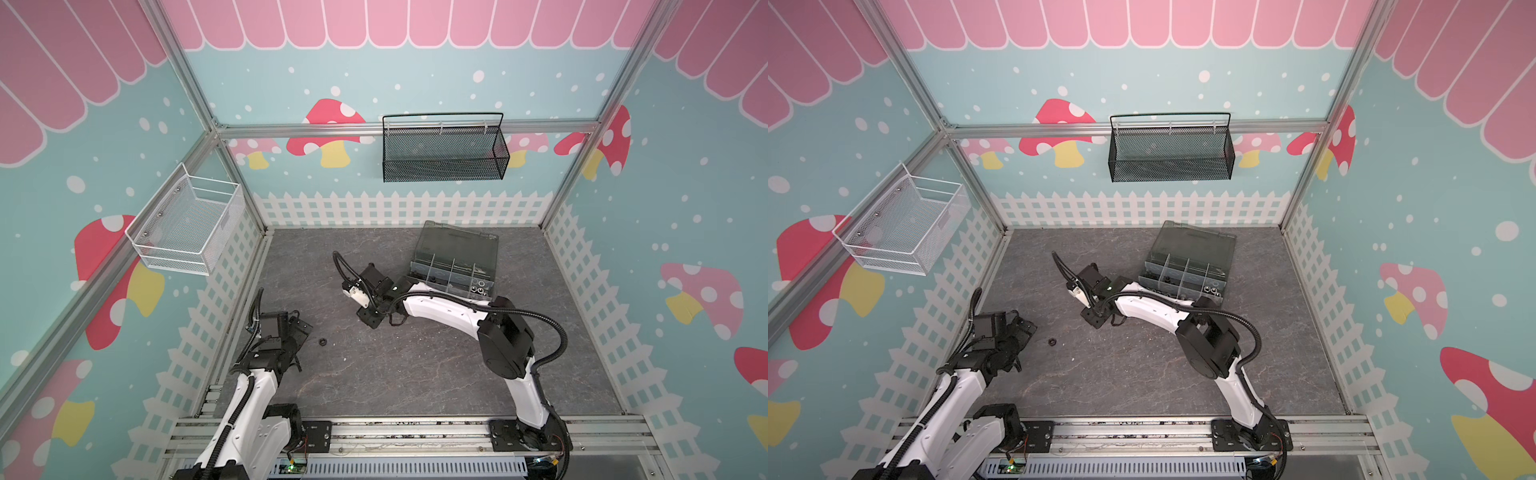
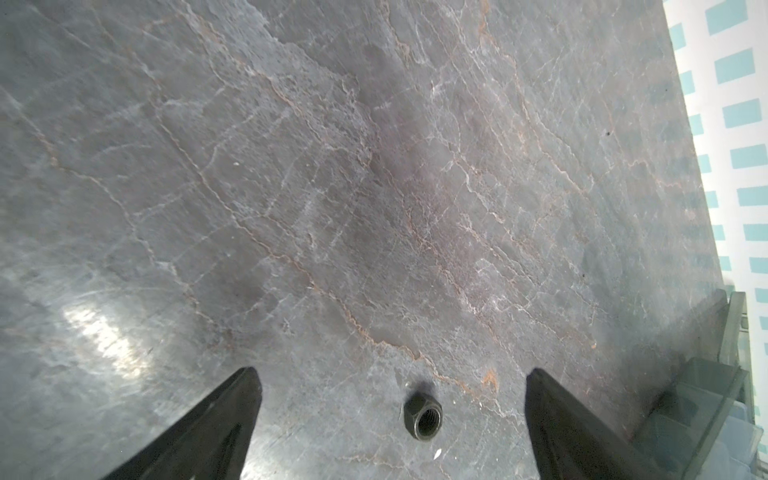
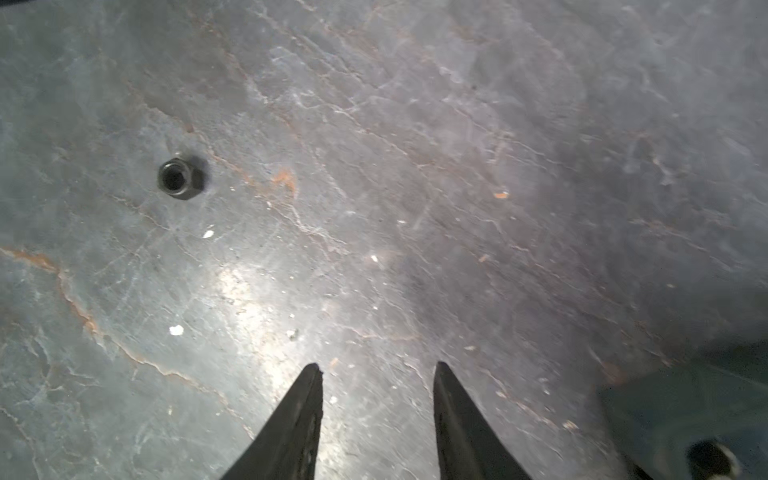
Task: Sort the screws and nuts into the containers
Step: 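Move the right gripper back toward the last black nut near the left gripper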
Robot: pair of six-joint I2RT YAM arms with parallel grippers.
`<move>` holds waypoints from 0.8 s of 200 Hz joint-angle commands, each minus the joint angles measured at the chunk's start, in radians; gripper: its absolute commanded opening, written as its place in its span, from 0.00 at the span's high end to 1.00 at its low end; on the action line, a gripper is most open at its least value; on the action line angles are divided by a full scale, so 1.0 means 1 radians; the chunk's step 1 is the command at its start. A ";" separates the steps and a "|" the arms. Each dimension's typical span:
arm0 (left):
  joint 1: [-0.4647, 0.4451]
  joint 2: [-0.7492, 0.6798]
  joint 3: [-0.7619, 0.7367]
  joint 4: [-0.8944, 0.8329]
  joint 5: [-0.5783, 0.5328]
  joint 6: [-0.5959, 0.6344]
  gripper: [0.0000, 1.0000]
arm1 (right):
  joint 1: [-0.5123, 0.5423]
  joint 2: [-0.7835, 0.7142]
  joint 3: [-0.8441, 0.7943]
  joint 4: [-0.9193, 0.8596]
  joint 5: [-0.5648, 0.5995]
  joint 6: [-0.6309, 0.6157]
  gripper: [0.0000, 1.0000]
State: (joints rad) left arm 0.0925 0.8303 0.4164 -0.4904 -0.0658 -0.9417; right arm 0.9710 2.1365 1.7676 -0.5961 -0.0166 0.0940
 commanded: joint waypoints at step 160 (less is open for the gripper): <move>0.012 -0.249 -0.059 -0.146 -0.183 -0.170 0.00 | 0.164 0.285 0.268 0.093 -0.099 -0.157 0.53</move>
State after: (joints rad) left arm 0.0978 0.5869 0.3710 -0.6090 -0.2176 -1.0771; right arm 1.1290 2.3795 1.9968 -0.5079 -0.0841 -0.0269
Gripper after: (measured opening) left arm 0.996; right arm 0.475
